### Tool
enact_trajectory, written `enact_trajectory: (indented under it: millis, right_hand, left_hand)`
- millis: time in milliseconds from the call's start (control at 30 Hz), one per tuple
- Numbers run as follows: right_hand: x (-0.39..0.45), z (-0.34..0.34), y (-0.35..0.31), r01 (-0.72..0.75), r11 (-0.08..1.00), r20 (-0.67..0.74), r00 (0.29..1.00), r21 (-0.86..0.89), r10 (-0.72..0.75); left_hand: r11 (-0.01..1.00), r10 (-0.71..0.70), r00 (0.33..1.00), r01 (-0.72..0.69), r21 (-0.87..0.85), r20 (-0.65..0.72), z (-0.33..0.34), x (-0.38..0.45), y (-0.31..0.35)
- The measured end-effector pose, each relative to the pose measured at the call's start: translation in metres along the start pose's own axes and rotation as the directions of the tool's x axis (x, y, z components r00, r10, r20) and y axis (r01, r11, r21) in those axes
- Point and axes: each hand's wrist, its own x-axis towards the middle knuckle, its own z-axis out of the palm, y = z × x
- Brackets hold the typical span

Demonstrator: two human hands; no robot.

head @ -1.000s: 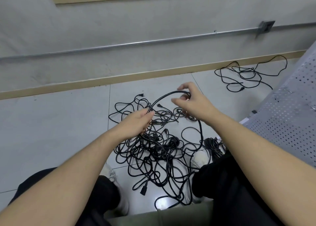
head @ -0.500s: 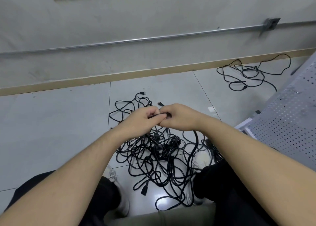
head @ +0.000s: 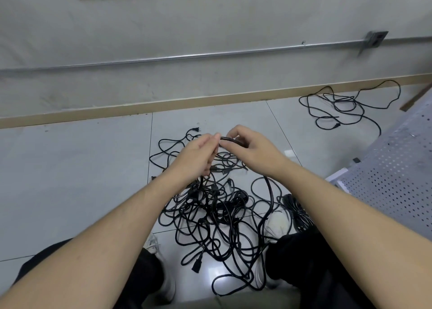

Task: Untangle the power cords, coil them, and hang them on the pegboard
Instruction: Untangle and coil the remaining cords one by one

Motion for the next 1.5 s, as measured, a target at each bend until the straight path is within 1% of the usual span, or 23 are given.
enact_trajectory:
  millis: [67,133,200,267,300,400,467,567,667,700,767,833,867,933,1033,1067,1133,1233,1300,1367,1433,1500]
  right_hand:
    - [0.003,0.001,-0.003,-0.041,0.999,-0.023,0.999,0.021,0.042]
    - [0.007,-0.004,-0.007,-0.117,0.989,-0.067,0.99,0.088,0.123]
    - [0.01,-0.013,-0.01,-0.17,0.956,-0.134,0.969,0.239,0.206]
    - [0.012,-0.019,-0.01,-0.184,0.911,-0.172,0.95,0.369,0.262]
    - [0.012,-0.018,-0.01,-0.197,0.885,-0.162,0.944,0.421,0.288]
    - [0.014,-0.008,-0.008,-0.247,0.767,-0.065,0.934,0.593,0.351]
    - [0.013,0.001,-0.011,-0.261,0.715,-0.027,0.931,0.648,0.364]
    - [0.01,0.011,-0.02,-0.254,0.706,-0.051,0.924,0.661,0.38]
    - [0.011,0.015,-0.018,-0.243,0.793,-0.073,0.938,0.559,0.339]
    - [0.011,0.017,-0.018,-0.241,0.809,-0.055,0.946,0.536,0.318]
    - [0.009,0.019,-0.02,-0.246,0.81,0.012,0.959,0.532,0.284]
    - [0.007,0.021,-0.022,-0.259,0.801,0.063,0.961,0.539,0.269]
    - [0.007,0.021,-0.02,-0.257,0.795,0.066,0.962,0.55,0.266]
    - [0.009,0.021,-0.018,-0.243,0.805,0.037,0.963,0.541,0.266]
    - [0.01,0.018,-0.019,-0.28,0.855,0.014,0.952,0.435,0.305]
    - [0.01,0.017,-0.02,-0.299,0.849,0.017,0.946,0.437,0.324]
    - [0.011,0.015,-0.022,-0.308,0.8,0.012,0.936,0.514,0.352]
    - [0.014,0.013,-0.019,-0.289,0.78,-0.035,0.929,0.555,0.369]
    - [0.017,0.013,-0.015,-0.288,0.766,-0.076,0.913,0.575,0.4]
    - [0.022,0.011,-0.013,-0.261,0.726,-0.115,0.898,0.636,0.424]
    - [0.025,0.007,-0.014,-0.233,0.7,-0.153,0.884,0.675,0.441]
    - [0.026,0.005,-0.014,-0.227,0.679,-0.159,0.876,0.698,0.456]
  left_hand:
    - [1.0,0.005,1.0,-0.005,-0.012,0.024,-0.002,0.001,-0.001]
    - [1.0,0.009,0.997,-0.011,0.028,0.077,-0.005,0.001,-0.004]
    - [0.995,-0.023,0.993,0.012,0.097,0.116,-0.006,0.0,-0.006]
    - [0.989,-0.037,0.991,0.018,0.149,0.127,-0.004,-0.002,-0.005]
    - [0.988,-0.037,0.991,0.018,0.154,0.126,-0.002,-0.003,-0.004]
    - [0.99,-0.045,0.994,0.032,0.135,0.1,0.007,-0.005,-0.001]
    - [0.996,-0.025,0.996,0.018,0.083,0.084,0.014,-0.006,0.001]
    - [1.0,0.003,0.999,-0.004,0.011,0.044,0.021,-0.007,0.005]
    - [0.986,-0.026,0.998,0.034,-0.164,0.054,0.026,-0.006,0.006]
    - [0.972,-0.043,0.997,0.056,-0.228,0.062,0.027,-0.008,0.007]
    - [0.946,-0.071,0.996,0.082,-0.315,0.048,0.026,-0.01,0.008]
    - [0.921,-0.083,0.996,0.09,-0.38,0.036,0.023,-0.01,0.01]
    - [0.916,-0.086,0.996,0.094,-0.39,0.038,0.022,-0.009,0.011]
    - [0.926,-0.081,0.995,0.096,-0.365,0.056,0.02,-0.008,0.011]
    - [0.972,-0.03,0.997,0.047,-0.229,0.076,0.026,-0.002,0.002]
    - [0.983,-0.011,0.997,0.024,-0.181,0.07,0.028,0.0,-0.001]
    - [0.994,0.017,0.998,-0.011,-0.106,0.057,0.03,0.003,-0.003]
    - [0.999,0.001,0.996,0.002,-0.035,0.086,0.03,0.001,-0.002]
    - [0.998,-0.041,0.988,0.049,-0.049,0.15,0.031,-0.002,-0.001]
    - [0.991,-0.075,0.965,0.1,-0.087,0.252,0.03,-0.005,0.002]
    - [0.979,-0.085,0.928,0.145,-0.142,0.363,0.025,-0.008,0.004]
    - [0.962,-0.055,0.883,0.173,-0.213,0.466,0.017,-0.009,0.005]
